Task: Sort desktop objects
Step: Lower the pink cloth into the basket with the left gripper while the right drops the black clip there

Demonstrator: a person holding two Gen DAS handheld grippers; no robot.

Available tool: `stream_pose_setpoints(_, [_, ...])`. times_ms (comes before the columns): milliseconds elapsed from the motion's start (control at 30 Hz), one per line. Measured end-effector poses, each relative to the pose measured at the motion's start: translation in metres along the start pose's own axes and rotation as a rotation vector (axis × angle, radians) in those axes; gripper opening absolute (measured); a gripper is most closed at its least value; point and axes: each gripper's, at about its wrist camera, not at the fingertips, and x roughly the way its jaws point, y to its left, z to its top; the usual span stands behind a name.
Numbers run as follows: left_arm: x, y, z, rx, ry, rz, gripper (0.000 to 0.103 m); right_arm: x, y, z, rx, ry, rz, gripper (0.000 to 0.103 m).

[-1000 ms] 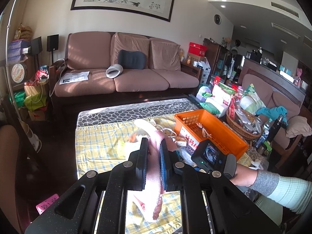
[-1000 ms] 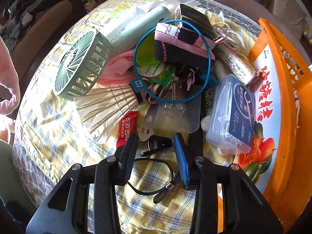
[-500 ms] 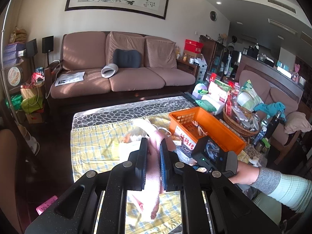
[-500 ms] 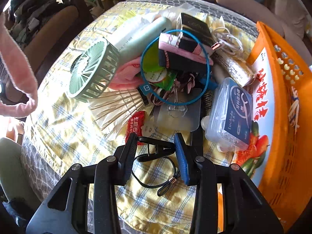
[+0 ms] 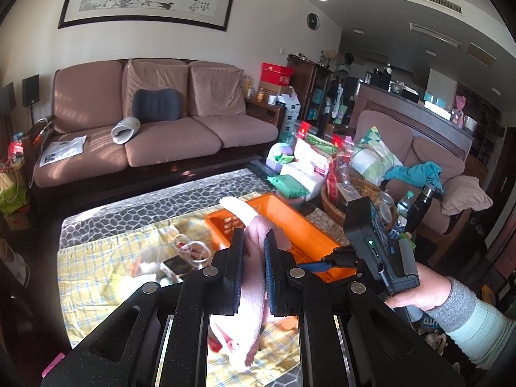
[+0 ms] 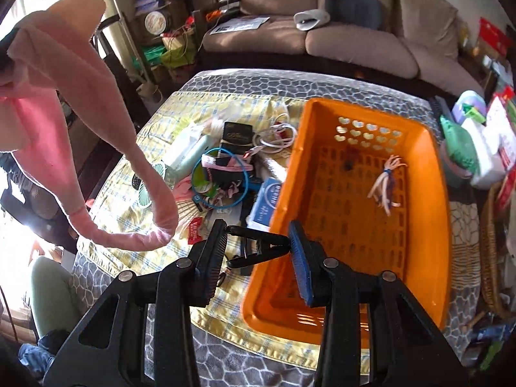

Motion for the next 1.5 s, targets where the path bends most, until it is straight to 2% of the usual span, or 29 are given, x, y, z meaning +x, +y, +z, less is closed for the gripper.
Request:
stream_pose_setpoints(100, [0.035, -0.024, 0.016, -0.005, 0.007, -0.042, 0.010, -0.019, -0.034, -0.009, 0.045, -0.018, -0.028, 0.036])
stream_pose_setpoints(267, [0.105, -0.054, 0.026, -0.005, 0.045, -0.039, 0.011, -0.043, -0.082, -0.027, 0.103, -0.035, -0.066, 0.036])
stream_pose_setpoints(367, [0.165, -0.060, 0.013, -0.022, 0.139, -0.012, 0.017, -0.049, -0.106, -0.036, 0.137, -0.038, -0.075, 0.036])
stream_pose_setpoints(467, [0.228, -0.058, -0.015, -0.016, 0.279, 0.065, 0.035, -0.046, -0.123, -0.042, 0.165, -0.039, -0.073, 0.036])
stream_pose_setpoints(533, [0.252, -0.054, -0.033, -0.005, 0.340, 0.105, 0.035, -0.043, -0.130, -0.045, 0.176, -0.040, -0.067, 0.036])
stream_pose_setpoints(667, [0.256, -0.046, -0.044, -0.016, 0.345, 0.108, 0.044, -0.031, -0.136, -0.048, 0.177, -0.040, -0.058, 0.036])
stream_pose_setpoints(900, [0.233, -0.047, -0.027, 0.040, 0.294, 0.102, 0.041, 0.000, -0.129, -0.040, 0.170, -0.019, -0.038, 0.036])
stream_pose_setpoints(1100, [0.216, -0.045, -0.031, -0.009, 0.274, 0.094, 0.043, 0.026, -0.121, -0.031, 0.176, 0.004, -0.040, 0.036])
stream_pose_setpoints(1267, [0.211, -0.040, -0.044, -0.046, 0.283, 0.094, 0.044, 0.062, -0.120, -0.022, 0.180, 0.065, -0.071, 0.036])
stream_pose_setpoints(1400, [0.209, -0.041, -0.051, -0.042, 0.288, 0.098, 0.057, 0.094, -0.123, -0.012, 0.195, 0.124, -0.086, 0.036])
stream_pose_setpoints(1500, [0.205, -0.039, -0.052, -0.048, 0.282, 0.100, 0.061, 0.115, -0.126, -0.006, 0.213, 0.165, -0.080, 0.036])
